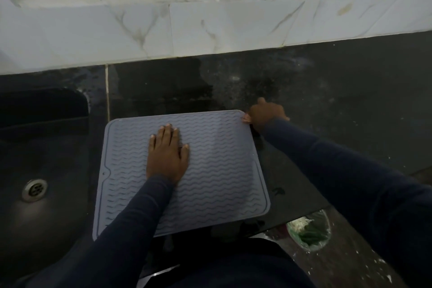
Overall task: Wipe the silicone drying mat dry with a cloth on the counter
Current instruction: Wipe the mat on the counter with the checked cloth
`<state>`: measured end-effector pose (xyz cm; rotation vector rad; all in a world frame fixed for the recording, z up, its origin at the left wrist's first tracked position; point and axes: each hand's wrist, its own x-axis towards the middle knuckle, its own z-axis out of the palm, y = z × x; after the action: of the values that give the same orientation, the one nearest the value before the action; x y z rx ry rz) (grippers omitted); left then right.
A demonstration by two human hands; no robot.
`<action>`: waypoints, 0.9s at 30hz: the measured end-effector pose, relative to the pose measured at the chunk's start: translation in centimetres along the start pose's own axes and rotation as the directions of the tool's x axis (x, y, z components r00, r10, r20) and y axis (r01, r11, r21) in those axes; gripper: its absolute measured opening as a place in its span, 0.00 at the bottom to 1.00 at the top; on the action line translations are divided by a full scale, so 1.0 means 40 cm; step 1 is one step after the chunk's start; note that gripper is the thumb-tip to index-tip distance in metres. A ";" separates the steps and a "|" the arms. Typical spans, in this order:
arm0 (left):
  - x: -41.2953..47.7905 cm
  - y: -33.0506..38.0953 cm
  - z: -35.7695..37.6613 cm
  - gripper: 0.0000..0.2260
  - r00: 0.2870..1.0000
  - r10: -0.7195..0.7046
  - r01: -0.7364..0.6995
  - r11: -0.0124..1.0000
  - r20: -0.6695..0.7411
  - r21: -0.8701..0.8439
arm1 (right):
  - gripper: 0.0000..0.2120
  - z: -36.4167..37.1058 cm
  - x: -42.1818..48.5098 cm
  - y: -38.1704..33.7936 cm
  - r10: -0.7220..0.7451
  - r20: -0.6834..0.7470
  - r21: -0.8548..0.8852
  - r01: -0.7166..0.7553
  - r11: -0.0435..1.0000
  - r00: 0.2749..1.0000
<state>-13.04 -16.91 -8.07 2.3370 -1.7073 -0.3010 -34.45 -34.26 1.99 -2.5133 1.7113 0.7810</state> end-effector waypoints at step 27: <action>-0.079 0.018 0.000 0.24 0.990 0.069 -0.093 0.977 -0.126 -0.193 | 0.16 0.102 -0.373 -0.313 -0.250 -0.149 0.443 0.291 0.848 0.957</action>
<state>-14.64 -14.09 -7.78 2.0945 -1.6314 -0.2964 -29.36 -15.04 1.01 -2.3899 1.3109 0.2101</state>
